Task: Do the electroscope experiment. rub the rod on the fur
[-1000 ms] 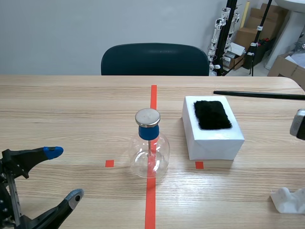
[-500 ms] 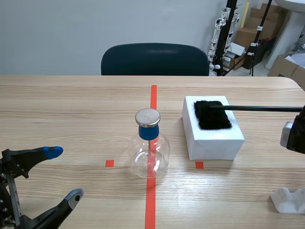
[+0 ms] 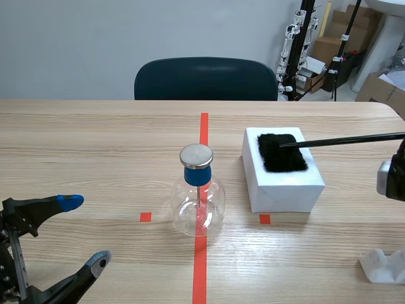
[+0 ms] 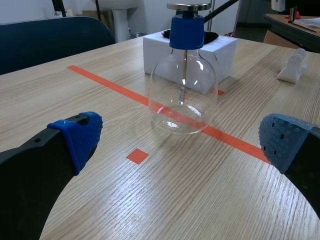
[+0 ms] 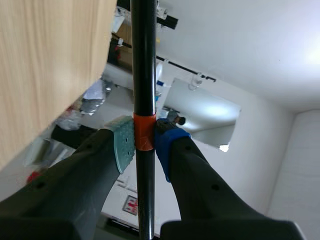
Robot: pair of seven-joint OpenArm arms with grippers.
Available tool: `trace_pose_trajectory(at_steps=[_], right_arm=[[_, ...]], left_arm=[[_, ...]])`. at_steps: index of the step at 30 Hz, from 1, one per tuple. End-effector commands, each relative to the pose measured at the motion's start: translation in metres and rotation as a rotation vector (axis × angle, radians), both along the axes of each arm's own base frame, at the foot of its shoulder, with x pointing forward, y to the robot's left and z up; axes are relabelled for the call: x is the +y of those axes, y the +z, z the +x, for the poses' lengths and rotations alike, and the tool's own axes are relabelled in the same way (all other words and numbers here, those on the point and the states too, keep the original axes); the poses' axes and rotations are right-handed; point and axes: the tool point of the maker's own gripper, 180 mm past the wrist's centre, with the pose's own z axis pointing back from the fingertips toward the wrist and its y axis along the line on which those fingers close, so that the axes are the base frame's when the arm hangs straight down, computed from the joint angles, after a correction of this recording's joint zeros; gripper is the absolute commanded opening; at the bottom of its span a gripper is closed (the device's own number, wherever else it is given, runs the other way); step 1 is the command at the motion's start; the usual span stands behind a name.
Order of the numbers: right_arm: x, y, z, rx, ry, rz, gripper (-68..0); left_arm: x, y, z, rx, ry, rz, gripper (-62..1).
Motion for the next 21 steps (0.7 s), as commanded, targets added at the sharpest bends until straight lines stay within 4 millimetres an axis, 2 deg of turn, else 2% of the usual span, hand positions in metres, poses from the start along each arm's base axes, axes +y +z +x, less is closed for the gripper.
trace_pose_trajectory(at_steps=[1,7,16,21], right_arm=[[-0.01,0.029,0.013,-0.071,0.006,-0.05,-67.8],[-0.012,0.034,0.017,-0.051,0.057,-0.13,-67.8],[0.002,0.032,0.015,-0.038,0.146,-0.126,-67.8],[-0.01,0.037,0.017,-0.067,0.08,-0.14,-67.8]], left_arm=[[-0.002,0.009,0.003,-0.028,0.001,-0.028,1.4],[-0.002,0.009,0.002,-0.028,0.001,-0.03,1.4],[-0.002,0.009,0.002,-0.028,0.001,-0.031,1.4],[-0.002,0.009,0.002,-0.028,0.001,-0.031,1.4]])
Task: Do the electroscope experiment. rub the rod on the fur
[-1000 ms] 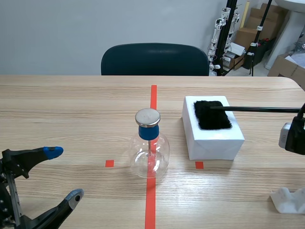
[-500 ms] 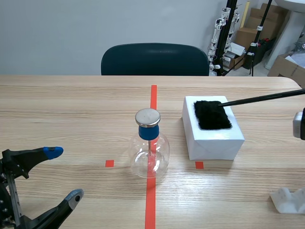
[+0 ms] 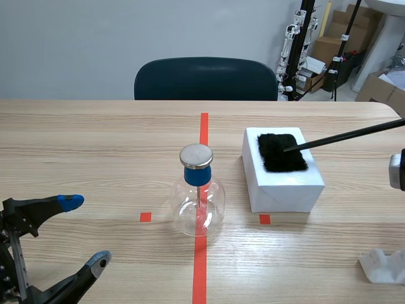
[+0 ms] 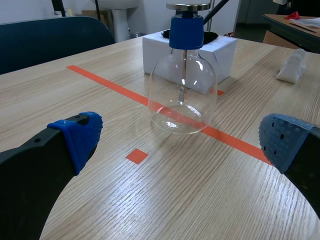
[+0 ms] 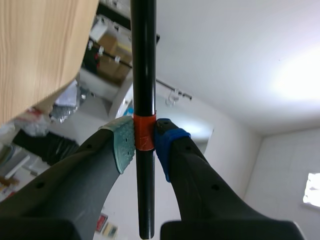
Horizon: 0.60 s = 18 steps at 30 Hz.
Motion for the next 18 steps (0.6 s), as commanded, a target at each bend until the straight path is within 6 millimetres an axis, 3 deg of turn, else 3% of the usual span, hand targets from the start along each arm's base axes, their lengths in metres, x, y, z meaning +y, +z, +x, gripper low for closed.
trace_pose_trajectory(at_steps=[1,10,18], right_arm=[[-0.01,0.02,0.007,-0.064,-0.028,-0.027,-67.8],[0.011,0.009,0.003,0.0,0.089,-0.013,-67.8],[-0.007,0.015,0.007,-0.036,-0.005,-0.054,-67.8]], left_arm=[[-0.002,0.009,0.002,-0.028,0.001,-0.03,1.4],[-0.002,0.009,0.002,-0.028,0.001,-0.03,1.4],[-0.002,0.009,0.002,-0.028,0.001,-0.03,1.4]])
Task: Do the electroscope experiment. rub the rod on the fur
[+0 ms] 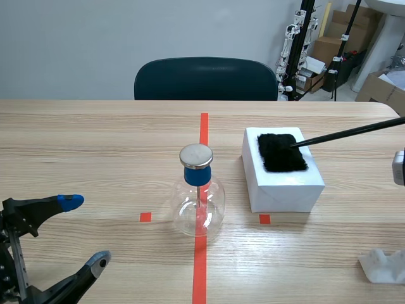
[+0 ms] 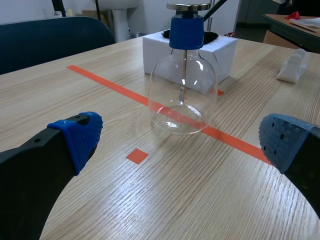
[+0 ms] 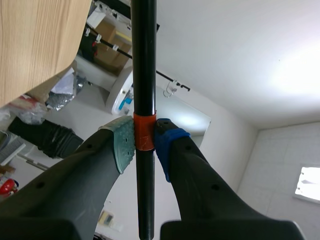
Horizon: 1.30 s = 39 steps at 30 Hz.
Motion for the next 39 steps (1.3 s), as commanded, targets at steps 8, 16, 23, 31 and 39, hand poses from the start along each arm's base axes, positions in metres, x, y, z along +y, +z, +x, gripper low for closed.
trace_pose_trajectory(at_steps=[8,16,23,31,39], right_arm=[[0.027,-0.002,0.001,0.049,0.155,0.005,-67.8],[0.003,0.008,0.006,-0.009,0.021,-0.009,-67.8],[0.025,-0.004,0.001,0.063,0.136,0.014,-67.7],[0.017,0.0,0.004,0.028,0.081,0.007,-67.8],[0.02,0.003,0.008,0.029,0.094,0.03,-67.7]], left_arm=[[-0.002,0.009,0.002,-0.028,0.001,-0.03,1.4],[-0.002,0.009,0.002,-0.028,0.001,-0.03,1.4],[-0.002,0.009,0.002,-0.028,0.001,-0.03,1.4],[-0.002,0.009,0.002,-0.028,0.001,-0.03,1.4],[-0.002,0.009,0.002,-0.028,0.001,-0.03,1.4]])
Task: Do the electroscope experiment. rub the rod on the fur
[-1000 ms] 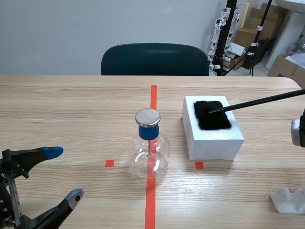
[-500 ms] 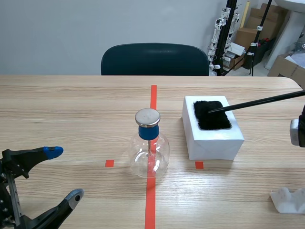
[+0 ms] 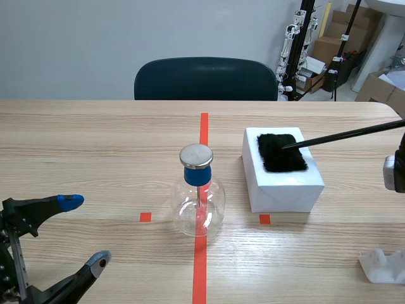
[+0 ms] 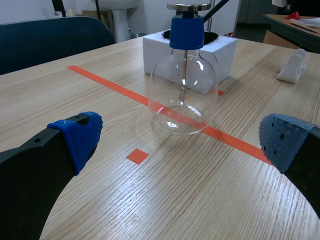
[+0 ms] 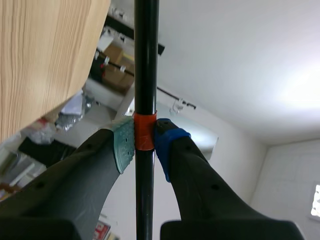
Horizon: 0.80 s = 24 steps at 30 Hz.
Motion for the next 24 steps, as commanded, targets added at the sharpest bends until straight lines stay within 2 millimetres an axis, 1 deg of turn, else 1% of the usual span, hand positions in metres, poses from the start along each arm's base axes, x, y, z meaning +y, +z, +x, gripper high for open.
trace_pose_trajectory(at_steps=[1,3,6,8,12,14,16,21,24], right_arm=[[0.003,0.015,0.008,-0.031,0.04,-0.016,-67.7],[0.009,0.012,0.006,-0.014,0.071,-0.011,-67.7],[0.011,0.011,0.005,-0.005,0.087,-0.008,-67.7],[0.006,0.013,0.007,-0.021,0.058,-0.013,-67.7],[-0.015,0.022,0.011,-0.071,-0.06,-0.032,-67.8],[-0.019,0.022,0.011,-0.071,-0.081,-0.034,-67.8],[-0.015,0.02,0.011,-0.06,-0.061,-0.03,-67.8],[0.004,0.01,0.007,-0.004,0.042,-0.011,-67.7],[0.009,0.008,0.005,0.013,0.074,-0.004,-67.7]], left_arm=[[-0.002,0.009,0.002,-0.028,0.001,-0.03,1.4],[-0.002,0.009,0.002,-0.028,0.001,-0.03,1.4],[-0.002,0.009,0.002,-0.028,0.001,-0.03,1.4],[-0.002,0.009,0.002,-0.028,0.001,-0.03,1.4],[-0.002,0.009,0.002,-0.028,0.001,-0.03,1.4],[-0.002,0.009,0.002,-0.028,0.001,-0.03,1.4],[-0.002,0.009,0.002,-0.028,0.001,-0.03,1.4],[-0.002,0.009,0.002,-0.028,0.001,-0.03,1.4],[-0.002,0.009,0.002,-0.028,0.001,-0.03,1.4]])
